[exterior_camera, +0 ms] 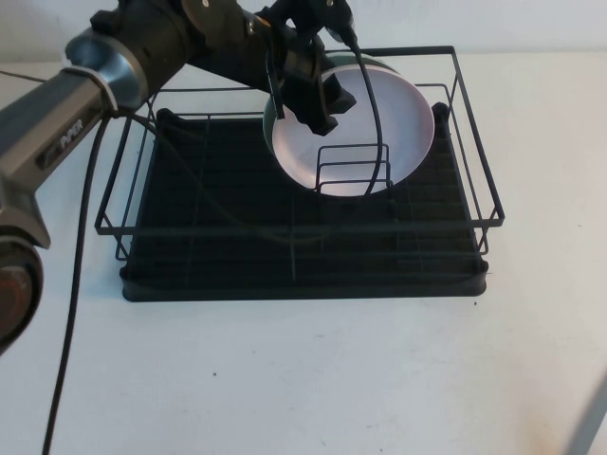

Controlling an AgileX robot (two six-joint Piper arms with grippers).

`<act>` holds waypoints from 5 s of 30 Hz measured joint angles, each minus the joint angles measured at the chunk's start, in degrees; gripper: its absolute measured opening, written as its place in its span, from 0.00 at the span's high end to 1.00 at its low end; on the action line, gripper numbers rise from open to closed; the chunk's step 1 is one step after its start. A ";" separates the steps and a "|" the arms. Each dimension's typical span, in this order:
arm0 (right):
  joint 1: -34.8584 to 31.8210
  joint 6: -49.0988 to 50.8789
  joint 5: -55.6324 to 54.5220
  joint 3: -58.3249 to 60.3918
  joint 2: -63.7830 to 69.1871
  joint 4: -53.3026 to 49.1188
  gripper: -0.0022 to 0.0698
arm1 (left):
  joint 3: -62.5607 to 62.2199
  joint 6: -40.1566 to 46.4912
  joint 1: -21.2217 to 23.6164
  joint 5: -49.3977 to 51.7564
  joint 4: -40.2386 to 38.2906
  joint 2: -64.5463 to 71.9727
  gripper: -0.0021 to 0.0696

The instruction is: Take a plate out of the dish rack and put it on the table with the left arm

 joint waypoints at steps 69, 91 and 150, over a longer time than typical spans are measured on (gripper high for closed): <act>0.00 0.00 0.00 0.00 0.00 0.00 1.00 | 75.67 -5.72 15.16 3.85 -52.32 -25.22 0.87; 0.00 0.00 0.00 0.00 0.00 0.00 1.00 | 75.67 10.71 15.79 8.78 -59.49 -20.29 0.35; 0.00 0.00 0.00 0.00 0.00 0.00 1.00 | 76.76 -28.17 34.17 30.02 0.46 -100.63 0.97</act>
